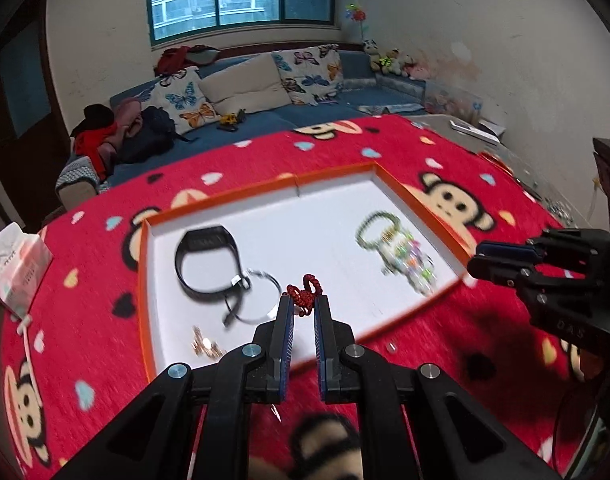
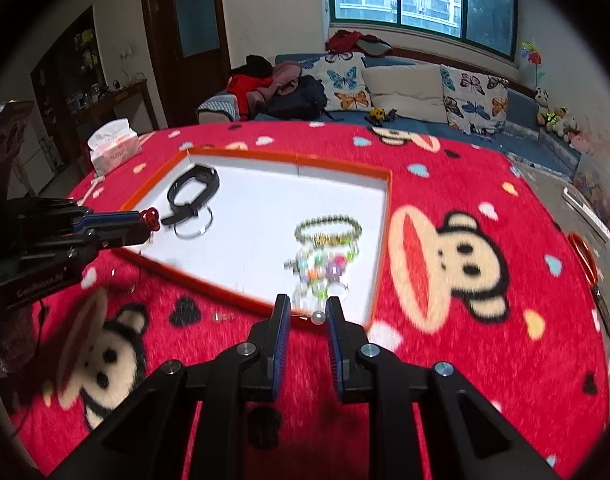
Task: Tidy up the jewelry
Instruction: 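Carry the red charm into the tray and open the left tool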
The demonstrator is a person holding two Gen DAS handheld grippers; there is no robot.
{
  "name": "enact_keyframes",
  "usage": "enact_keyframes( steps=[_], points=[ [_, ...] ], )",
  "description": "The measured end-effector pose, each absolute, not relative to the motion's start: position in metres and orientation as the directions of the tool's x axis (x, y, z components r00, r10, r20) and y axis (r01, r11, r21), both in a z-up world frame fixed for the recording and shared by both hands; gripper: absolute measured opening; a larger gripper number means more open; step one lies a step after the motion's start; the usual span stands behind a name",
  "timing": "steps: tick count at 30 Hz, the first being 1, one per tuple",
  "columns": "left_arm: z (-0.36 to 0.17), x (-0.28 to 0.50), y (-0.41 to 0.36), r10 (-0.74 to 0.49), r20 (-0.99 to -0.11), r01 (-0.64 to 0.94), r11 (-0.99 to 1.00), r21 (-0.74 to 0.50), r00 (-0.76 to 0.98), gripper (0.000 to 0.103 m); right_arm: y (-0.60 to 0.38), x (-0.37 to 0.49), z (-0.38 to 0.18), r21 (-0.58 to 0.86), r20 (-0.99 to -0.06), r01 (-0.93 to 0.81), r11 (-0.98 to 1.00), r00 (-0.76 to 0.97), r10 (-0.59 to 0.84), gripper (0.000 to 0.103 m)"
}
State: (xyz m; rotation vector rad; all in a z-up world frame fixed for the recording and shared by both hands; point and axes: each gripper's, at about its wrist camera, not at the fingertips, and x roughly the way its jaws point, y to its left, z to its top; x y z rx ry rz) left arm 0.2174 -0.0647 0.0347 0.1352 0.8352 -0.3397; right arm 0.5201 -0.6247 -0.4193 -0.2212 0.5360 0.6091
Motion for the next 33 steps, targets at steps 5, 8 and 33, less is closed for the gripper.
enact_keyframes(
  steps=[5, 8, 33],
  points=[
    [0.025, 0.243, -0.063, -0.236, -0.773, 0.337, 0.941, -0.031, 0.588, 0.011, -0.615, 0.540, -0.422, -0.041, -0.556, -0.596, 0.802, 0.681, 0.477, 0.020],
    [0.014, 0.251, -0.066, -0.230, -0.789, 0.344, 0.939, -0.025, 0.570, 0.011, -0.613, 0.546, -0.429, -0.041, -0.574, -0.598, 0.800, 0.669, 0.471, 0.021],
    [-0.007, 0.261, -0.074, -0.202, -0.839, 0.353, 0.935, -0.013, 0.505, 0.013, -0.610, 0.562, -0.440, -0.017, -0.605, -0.593, 0.805, 0.647, 0.464, 0.025]
  ],
)
